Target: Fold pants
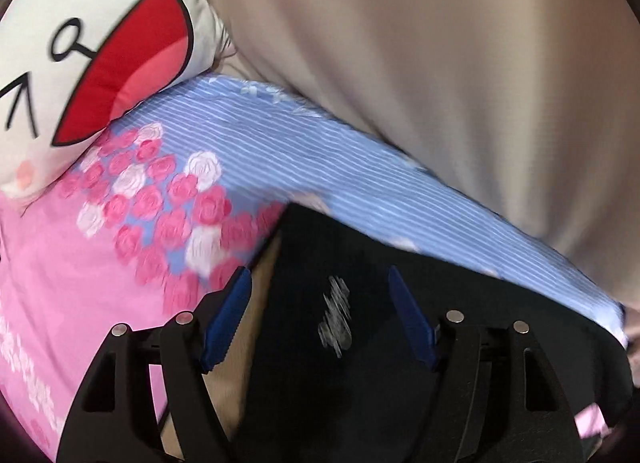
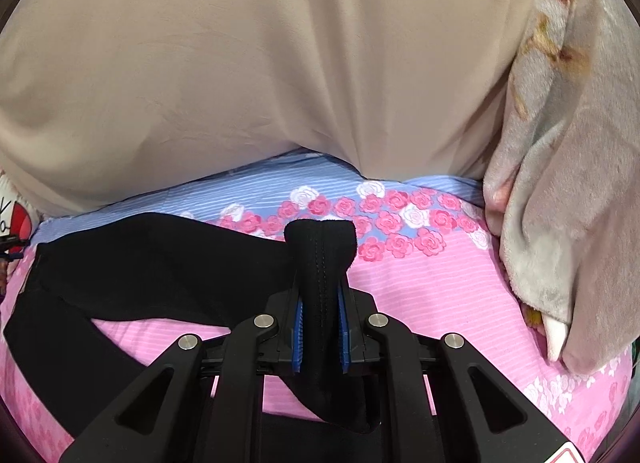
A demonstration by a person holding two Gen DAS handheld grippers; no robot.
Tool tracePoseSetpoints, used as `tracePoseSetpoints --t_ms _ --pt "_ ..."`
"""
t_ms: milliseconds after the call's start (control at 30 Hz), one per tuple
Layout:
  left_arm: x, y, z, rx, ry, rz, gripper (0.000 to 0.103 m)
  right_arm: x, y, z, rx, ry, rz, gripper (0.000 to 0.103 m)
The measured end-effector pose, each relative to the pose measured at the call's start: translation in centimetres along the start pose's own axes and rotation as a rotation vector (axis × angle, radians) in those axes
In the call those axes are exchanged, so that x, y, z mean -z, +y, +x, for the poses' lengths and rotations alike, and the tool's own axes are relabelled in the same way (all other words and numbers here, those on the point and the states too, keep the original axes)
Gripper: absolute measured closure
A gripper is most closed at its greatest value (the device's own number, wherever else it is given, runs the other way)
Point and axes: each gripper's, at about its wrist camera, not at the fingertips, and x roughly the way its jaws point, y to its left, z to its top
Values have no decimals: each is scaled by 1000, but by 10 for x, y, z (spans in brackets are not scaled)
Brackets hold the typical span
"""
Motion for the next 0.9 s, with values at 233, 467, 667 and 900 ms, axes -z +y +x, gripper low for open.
tracePoseSetpoints --t_ms 233,467,667,900 --pt "-18 2 43 38 59 20 81 6 -8 28 42 29 49 91" --pt "18 34 -100 272 -152 45 91 -2 -2 -1 14 -38 44 91" --pt "111 63 -219 336 -196 118 91 10 4 -55 -21 -102 -20 91" --pt "217 108 -203 186 -42 107 93 81 -23 -79 -22 -41 -55 91"
